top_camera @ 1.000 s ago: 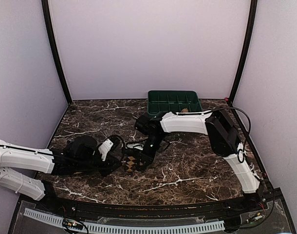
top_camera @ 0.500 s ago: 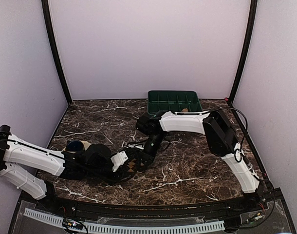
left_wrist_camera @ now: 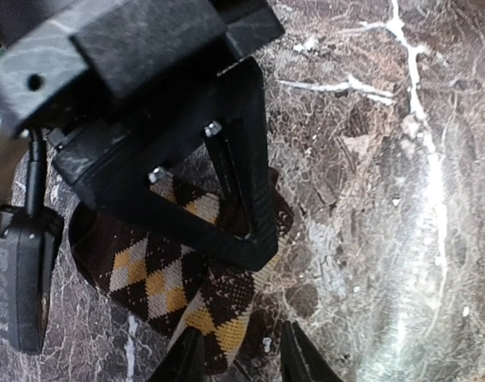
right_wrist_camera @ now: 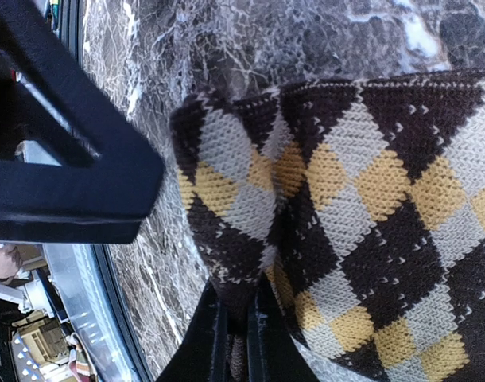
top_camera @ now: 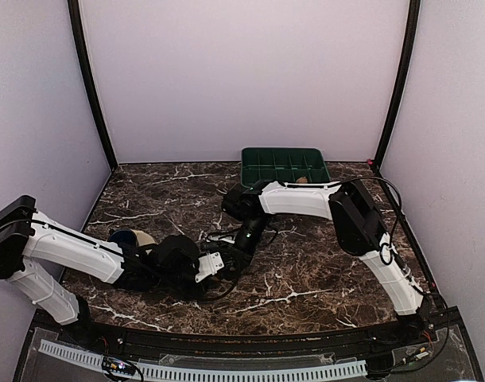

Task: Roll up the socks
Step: Roll the sock at the center of the board.

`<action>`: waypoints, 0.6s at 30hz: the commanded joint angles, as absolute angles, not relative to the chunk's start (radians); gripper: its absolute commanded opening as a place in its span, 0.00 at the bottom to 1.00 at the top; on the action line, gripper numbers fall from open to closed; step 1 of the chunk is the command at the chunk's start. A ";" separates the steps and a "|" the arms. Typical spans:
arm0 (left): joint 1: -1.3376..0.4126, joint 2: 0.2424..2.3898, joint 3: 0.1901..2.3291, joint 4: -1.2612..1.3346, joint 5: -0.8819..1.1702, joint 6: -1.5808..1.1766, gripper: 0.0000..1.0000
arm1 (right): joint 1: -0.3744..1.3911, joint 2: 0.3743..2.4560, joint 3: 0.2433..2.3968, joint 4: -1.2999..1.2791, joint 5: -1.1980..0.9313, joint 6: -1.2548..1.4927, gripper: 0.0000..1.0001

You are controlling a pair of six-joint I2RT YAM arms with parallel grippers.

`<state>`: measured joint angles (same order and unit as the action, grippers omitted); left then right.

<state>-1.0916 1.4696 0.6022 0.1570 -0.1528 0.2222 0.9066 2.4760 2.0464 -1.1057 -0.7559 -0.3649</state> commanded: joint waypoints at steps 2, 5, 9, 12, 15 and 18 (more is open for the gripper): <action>-1.098 1.516 0.655 0.105 -0.203 0.293 0.36 | 0.899 2.510 2.056 -1.141 -0.752 -0.384 0.00; -1.098 1.544 0.675 0.091 -0.216 0.316 0.36 | 0.898 2.511 2.058 -1.143 -0.754 -0.387 0.00; -1.098 1.585 0.706 0.068 -0.227 0.336 0.36 | 0.897 2.510 2.058 -1.147 -0.755 -0.391 0.00; -1.098 1.606 0.720 0.057 -0.230 0.345 0.36 | 0.896 2.511 2.058 -1.148 -0.758 -0.391 0.00; -1.098 1.626 0.732 0.040 -0.244 0.345 0.35 | 0.895 2.511 2.059 -1.149 -0.763 -0.394 0.00; -1.098 1.634 0.735 0.029 -0.253 0.343 0.33 | 0.894 2.509 2.058 -1.151 -0.768 -0.395 0.00</action>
<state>-1.0924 1.6230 0.7166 0.0799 -0.2295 0.3305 0.9020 2.4783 2.0472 -1.1160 -0.7681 -0.3843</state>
